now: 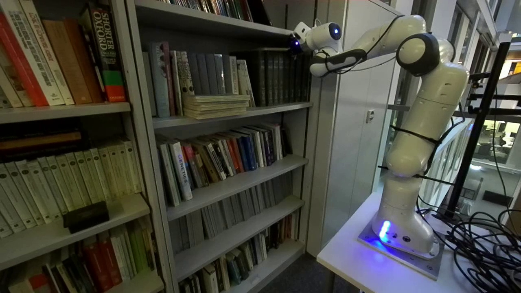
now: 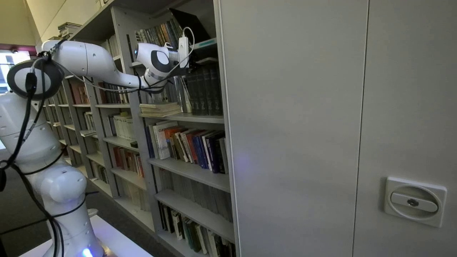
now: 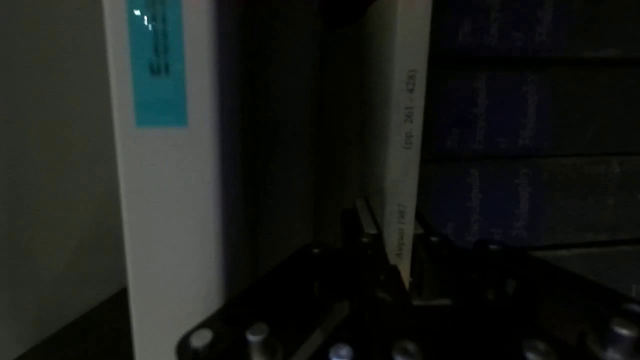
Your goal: Pick up the book on top of the pile of books on the bookshelf and then put it on top of the books that are arranged on the shelf
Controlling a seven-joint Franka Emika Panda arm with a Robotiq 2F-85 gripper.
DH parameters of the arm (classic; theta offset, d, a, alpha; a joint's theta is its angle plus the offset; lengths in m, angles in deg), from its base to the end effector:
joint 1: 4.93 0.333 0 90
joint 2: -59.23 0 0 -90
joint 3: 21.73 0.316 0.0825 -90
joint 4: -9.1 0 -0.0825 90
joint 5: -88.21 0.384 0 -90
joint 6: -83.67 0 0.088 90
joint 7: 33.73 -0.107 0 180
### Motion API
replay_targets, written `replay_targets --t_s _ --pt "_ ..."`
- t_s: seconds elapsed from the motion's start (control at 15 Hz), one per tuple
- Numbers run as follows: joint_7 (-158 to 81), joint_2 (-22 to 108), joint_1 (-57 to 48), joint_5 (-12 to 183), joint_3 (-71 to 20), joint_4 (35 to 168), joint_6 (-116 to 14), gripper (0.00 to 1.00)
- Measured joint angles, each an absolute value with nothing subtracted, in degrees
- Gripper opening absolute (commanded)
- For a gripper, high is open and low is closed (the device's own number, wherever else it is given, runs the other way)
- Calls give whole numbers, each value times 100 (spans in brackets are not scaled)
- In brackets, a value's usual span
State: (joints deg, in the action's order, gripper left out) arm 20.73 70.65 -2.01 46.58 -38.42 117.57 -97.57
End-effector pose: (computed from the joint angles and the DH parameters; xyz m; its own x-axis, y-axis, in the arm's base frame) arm 0.5195 -0.0868 0.7464 0.2067 0.9773 -0.0469 0.1211 0.0220 0.9924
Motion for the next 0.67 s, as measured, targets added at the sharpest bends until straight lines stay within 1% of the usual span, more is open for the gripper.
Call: replay_targets --t_s 0.13,0.2,0.27,0.4,0.67 --pt "2546 7066 234 5008 -4057 11820 -9883 3" --pt "2742 7068 455 5185 -4192 11853 -9955 38" --pt "2846 7069 630 5327 -4331 11879 -10037 40" --pt "2897 7062 873 5447 -4544 11897 -10094 51" --pt "2892 6985 1021 5615 -4674 11893 -10090 82"
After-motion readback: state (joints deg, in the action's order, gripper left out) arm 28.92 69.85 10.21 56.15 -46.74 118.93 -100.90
